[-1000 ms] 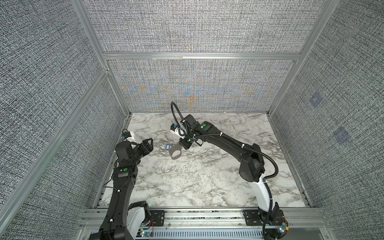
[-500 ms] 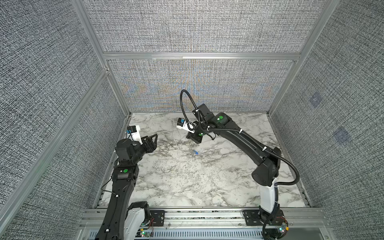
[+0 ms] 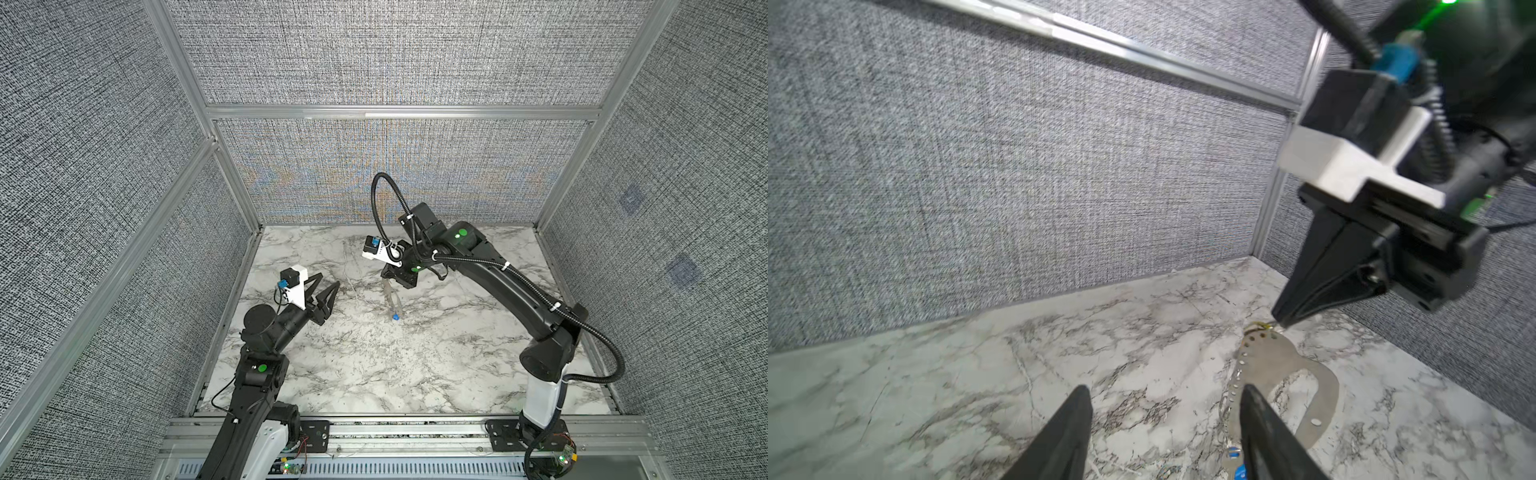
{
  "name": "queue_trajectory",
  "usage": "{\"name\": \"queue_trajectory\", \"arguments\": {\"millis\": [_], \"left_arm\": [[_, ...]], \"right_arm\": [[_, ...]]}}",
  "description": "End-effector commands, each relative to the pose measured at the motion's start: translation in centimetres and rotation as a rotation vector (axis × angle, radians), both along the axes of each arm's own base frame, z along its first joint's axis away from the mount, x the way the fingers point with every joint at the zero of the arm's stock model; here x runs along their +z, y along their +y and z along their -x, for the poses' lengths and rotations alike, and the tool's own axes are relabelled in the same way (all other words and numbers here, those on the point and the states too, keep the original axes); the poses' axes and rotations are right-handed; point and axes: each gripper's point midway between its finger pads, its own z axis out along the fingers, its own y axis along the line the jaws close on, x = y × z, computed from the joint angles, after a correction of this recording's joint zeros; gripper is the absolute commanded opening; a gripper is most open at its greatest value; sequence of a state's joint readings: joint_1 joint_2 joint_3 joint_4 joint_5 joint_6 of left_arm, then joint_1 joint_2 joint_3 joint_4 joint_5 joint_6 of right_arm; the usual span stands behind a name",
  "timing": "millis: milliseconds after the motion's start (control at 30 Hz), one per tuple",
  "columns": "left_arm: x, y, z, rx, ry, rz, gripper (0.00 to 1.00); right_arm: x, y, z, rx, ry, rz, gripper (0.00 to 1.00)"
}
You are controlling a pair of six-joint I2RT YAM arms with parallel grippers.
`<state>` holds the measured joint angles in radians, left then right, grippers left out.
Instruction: Remove the keys from the keyring
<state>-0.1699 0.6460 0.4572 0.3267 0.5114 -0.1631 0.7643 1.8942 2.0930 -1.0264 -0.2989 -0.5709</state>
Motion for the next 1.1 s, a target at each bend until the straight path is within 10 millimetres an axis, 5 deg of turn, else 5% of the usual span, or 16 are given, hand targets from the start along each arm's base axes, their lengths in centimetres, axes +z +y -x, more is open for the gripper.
{"name": "queue_trajectory", "arguments": {"millis": [0, 567, 1067], "left_arm": [[1.1, -1.6, 1.5, -0.093, -0.147, -0.099, 0.55], [-4.2, -5.2, 2.2, -0.235, -0.107, -0.293, 0.51], [-5.6, -5.3, 1.8, -0.207, -0.057, -0.280, 0.49]], "right_arm": [[0.1, -0.5, 1.6, 0.016, 0.065, -0.001, 0.00], [-3.6, -2.6, 2.1, -0.105, 0.191, 0.131, 0.00], [-10.5, -6.9, -2.0, -0.479, 0.413, 0.137, 0.04]]}}
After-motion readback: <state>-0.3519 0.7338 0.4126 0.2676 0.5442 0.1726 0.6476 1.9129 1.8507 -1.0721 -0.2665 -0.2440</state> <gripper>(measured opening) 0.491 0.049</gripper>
